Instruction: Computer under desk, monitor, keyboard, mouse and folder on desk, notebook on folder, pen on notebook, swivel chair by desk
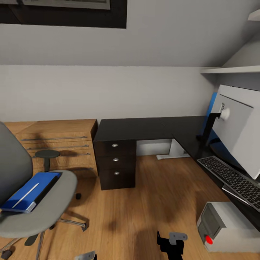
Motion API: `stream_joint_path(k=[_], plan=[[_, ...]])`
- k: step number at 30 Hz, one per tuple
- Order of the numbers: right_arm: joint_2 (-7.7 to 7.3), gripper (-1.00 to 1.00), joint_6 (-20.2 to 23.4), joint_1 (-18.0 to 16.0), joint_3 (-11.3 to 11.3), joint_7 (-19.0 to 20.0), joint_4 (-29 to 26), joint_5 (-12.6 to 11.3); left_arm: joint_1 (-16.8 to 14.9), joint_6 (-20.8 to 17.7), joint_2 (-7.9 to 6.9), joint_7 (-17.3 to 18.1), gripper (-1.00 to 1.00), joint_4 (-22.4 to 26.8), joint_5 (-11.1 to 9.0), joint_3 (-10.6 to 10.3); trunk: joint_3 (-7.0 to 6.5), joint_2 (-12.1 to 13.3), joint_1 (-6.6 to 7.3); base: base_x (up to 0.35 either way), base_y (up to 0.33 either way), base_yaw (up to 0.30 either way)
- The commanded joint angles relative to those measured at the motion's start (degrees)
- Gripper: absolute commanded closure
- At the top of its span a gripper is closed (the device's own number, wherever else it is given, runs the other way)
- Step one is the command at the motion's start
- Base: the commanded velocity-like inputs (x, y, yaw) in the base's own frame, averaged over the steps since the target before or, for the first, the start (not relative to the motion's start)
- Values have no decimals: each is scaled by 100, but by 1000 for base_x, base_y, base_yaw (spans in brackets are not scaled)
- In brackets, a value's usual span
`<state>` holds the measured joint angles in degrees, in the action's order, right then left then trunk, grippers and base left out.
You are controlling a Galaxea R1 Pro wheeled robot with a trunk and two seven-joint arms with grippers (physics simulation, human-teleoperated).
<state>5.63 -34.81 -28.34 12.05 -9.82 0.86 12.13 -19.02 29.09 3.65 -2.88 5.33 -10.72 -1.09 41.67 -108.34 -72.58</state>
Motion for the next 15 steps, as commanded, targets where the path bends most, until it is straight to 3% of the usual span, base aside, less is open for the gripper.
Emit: stream_joint_path(k=[1, 15], plan=[[-2, -100, -17, -5, 34, -38, 10, 62, -4, 18, 3, -19, -100, -5, -15, -14, -13, 39, 24, -7, -6, 166], [-28, -100, -9, -5, 34, -38, 4, 62, -3, -107, 5, -57, -100, -5, -18, -18, -264, 601, 331, -1, -1, 40]])
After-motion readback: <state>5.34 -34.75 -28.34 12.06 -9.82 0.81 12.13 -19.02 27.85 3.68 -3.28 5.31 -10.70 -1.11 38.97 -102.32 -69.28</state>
